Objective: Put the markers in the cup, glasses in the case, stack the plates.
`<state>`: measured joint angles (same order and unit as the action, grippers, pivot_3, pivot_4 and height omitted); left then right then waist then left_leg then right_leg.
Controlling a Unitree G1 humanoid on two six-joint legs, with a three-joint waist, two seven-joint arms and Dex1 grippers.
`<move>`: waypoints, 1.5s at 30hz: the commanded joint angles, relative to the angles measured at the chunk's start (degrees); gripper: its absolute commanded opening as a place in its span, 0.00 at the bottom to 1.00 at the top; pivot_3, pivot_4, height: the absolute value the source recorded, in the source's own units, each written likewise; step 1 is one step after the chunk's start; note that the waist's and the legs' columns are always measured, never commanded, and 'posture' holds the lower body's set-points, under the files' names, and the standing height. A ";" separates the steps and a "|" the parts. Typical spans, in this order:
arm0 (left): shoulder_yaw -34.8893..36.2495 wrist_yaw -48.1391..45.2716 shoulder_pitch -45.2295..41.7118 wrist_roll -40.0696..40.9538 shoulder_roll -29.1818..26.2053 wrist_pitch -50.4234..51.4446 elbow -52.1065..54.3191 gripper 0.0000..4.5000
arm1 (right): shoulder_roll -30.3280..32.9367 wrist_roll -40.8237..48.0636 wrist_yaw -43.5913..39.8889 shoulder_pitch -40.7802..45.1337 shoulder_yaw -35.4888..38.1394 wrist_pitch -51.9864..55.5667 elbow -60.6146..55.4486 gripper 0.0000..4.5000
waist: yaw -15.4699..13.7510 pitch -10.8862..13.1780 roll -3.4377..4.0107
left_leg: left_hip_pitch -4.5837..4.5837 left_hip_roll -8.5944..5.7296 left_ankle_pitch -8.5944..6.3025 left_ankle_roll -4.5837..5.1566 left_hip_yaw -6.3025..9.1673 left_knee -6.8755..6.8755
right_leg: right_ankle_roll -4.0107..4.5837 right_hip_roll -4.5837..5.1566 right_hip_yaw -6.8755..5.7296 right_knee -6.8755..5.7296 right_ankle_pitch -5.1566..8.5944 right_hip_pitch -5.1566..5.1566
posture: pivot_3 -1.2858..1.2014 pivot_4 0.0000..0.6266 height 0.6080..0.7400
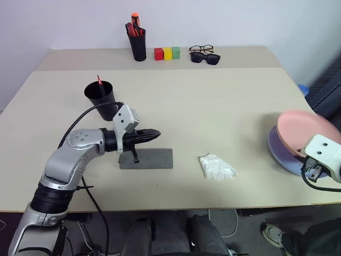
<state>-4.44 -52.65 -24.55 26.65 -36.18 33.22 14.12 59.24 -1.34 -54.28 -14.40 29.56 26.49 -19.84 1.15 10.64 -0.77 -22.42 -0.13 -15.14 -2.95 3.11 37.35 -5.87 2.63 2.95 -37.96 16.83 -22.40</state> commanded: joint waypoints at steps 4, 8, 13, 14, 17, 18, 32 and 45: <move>0.53 -0.13 0.71 -0.48 -0.17 -1.16 1.37 0.00 | -5.06 10.65 -1.39 3.22 -3.92 7.41 -11.25 0.63 | -0.29 0.00 0.00 | 0.01 0.02 0.00 0.00 0.10 -0.03 | -0.01 0.00 0.00 0.02 0.01 0.02 | 0.52 0.24 1.00; 1.03 0.87 1.68 -0.33 -0.07 -0.72 2.50 0.00 | -10.26 16.30 0.01 4.23 -11.57 11.13 -15.92 0.63 | -0.44 0.01 -0.03 | -0.01 0.03 -0.01 0.01 0.19 -0.06 | -0.02 0.03 -0.01 0.07 0.02 0.05 | 0.52 0.24 1.00; 1.41 1.93 2.74 0.04 0.02 -0.19 3.81 0.00 | -14.57 14.86 4.71 6.30 -21.25 10.81 -15.66 0.63 | -0.43 0.00 -0.03 | -0.02 0.01 -0.01 0.01 0.18 -0.02 | -0.03 0.08 -0.01 0.07 0.02 0.05 | 0.52 0.24 1.00; 1.46 2.08 2.96 0.10 -0.01 -0.13 4.04 0.00 | -14.88 13.10 6.20 6.96 -23.36 10.10 -14.52 0.63 | -0.41 0.00 -0.03 | -0.02 0.01 -0.01 0.01 0.19 -0.02 | -0.03 0.07 -0.01 0.06 0.02 0.03 | 0.52 0.24 1.00; 1.58 2.52 3.53 0.23 -0.01 0.03 4.66 0.00 | -15.59 8.29 10.36 8.85 -28.05 7.45 -10.36 0.63 | -0.30 0.00 -0.03 | 0.00 0.01 -0.01 0.01 0.18 -0.04 | -0.02 0.05 -0.02 0.05 0.02 0.01 | 0.52 0.24 1.00; 1.67 2.64 3.64 0.27 -0.02 0.12 4.78 0.00 | -15.83 7.97 10.88 9.27 -28.66 7.23 -9.44 0.63 | -0.33 0.00 -0.03 | -0.01 0.00 -0.01 0.01 0.18 -0.04 | -0.02 0.05 -0.02 0.05 0.02 0.00 | 0.52 0.24 1.00; 2.85 4.18 3.96 0.85 0.63 0.53 4.90 0.00 | -12.42 8.70 14.23 14.71 -17.95 6.20 -4.92 0.02 | -0.37 -0.02 -0.07 | -0.01 0.00 -0.01 0.01 0.18 -0.04 | -0.02 0.07 -0.02 0.06 0.02 0.02 | 0.52 0.24 1.00; 3.75 8.68 2.42 0.47 5.81 0.33 1.40 0.00 | -4.11 -1.55 23.23 13.66 -8.98 3.16 12.29 0.52 | 0.00 -0.03 -0.04 | -0.02 -0.02 -0.01 0.02 -0.04 -0.09 | -0.02 0.06 0.00 0.08 0.02 0.00 | 0.52 0.24 1.00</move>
<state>-2.43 -44.72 -21.41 26.78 -30.75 34.48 14.58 54.98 -2.72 -31.79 -2.09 20.45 30.47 -5.52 1.15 10.60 -0.81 -22.39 -0.13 -15.15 -2.93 3.10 37.26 -5.89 2.67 3.04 -37.92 16.85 -22.43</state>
